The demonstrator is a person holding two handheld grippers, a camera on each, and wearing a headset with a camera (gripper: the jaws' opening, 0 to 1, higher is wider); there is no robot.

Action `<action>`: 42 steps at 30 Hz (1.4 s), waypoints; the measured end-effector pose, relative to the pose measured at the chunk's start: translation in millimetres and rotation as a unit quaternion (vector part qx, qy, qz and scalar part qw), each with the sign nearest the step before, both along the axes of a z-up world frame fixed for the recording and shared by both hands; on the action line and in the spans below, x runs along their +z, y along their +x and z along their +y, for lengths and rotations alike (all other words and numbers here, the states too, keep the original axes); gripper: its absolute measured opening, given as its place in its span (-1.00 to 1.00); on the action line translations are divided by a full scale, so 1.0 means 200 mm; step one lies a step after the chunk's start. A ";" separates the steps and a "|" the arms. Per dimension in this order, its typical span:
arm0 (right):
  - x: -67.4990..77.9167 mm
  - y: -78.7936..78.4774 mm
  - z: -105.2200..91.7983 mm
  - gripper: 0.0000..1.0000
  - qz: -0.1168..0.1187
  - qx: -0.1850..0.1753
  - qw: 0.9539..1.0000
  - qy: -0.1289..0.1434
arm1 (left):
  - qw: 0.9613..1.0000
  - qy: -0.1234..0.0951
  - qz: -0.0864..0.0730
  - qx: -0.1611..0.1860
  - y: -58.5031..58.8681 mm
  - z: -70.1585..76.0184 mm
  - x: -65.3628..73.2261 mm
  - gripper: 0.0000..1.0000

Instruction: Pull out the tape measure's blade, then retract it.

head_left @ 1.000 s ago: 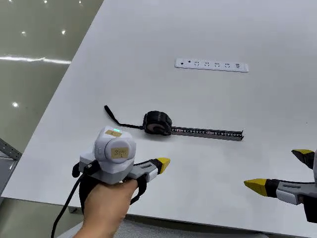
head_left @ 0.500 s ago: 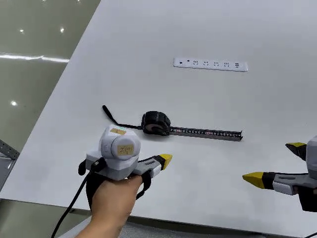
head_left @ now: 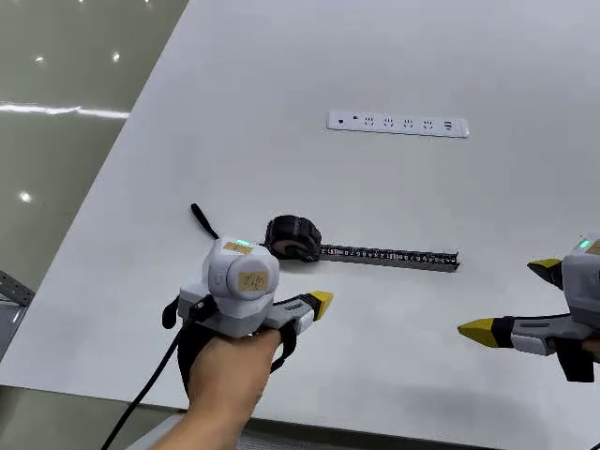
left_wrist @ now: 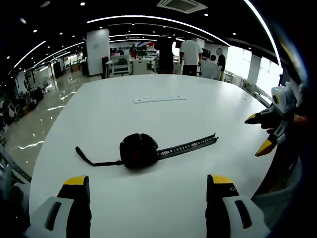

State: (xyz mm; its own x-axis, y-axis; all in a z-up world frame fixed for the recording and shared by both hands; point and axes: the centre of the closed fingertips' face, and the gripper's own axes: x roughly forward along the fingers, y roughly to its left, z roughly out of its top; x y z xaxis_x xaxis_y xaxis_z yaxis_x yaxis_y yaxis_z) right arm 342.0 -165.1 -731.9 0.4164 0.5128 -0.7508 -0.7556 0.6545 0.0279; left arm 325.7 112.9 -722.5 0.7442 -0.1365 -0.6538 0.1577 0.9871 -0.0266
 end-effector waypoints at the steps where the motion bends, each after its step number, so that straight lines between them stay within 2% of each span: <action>1: 0.00 0.01 0.00 0.74 0.000 0.005 1.000 -0.002 | 1.000 -0.003 0.000 0.001 0.01 0.00 0.00 0.88; 14: -0.08 0.09 0.02 0.67 0.006 0.041 0.999 -0.024 | 1.000 -0.005 0.001 0.009 0.08 -0.01 -0.04 0.85; 24: -0.18 0.16 0.02 0.56 0.015 0.084 0.995 -0.051 | 1.000 -0.006 0.004 0.017 0.14 -0.02 -0.07 0.83; 28: -0.21 0.18 0.02 0.52 0.017 0.102 0.993 -0.062 | 1.000 -0.008 0.007 0.021 0.16 -0.03 -0.09 0.81; 31: -0.24 0.19 0.02 0.46 0.017 0.126 0.989 -0.075 | 1.000 -0.010 0.007 0.023 0.17 -0.04 -0.10 0.81; 38: -0.30 0.22 0.02 0.40 0.025 0.150 0.984 -0.093 | 1.000 -0.009 0.009 0.028 0.20 -0.05 -0.13 0.78; 42: -0.33 0.23 0.02 0.36 0.029 0.168 0.980 -0.102 | 0.999 -0.010 0.002 0.033 0.24 -0.05 -0.13 0.74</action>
State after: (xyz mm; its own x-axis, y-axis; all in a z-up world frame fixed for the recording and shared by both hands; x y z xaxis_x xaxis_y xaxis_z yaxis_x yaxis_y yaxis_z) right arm 388.4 -160.4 -797.8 0.2038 0.4501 -0.8694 -0.9301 0.3661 -0.0285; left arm 373.6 102.0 -748.5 0.7495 -0.1001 -0.6544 0.0915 0.9947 -0.0473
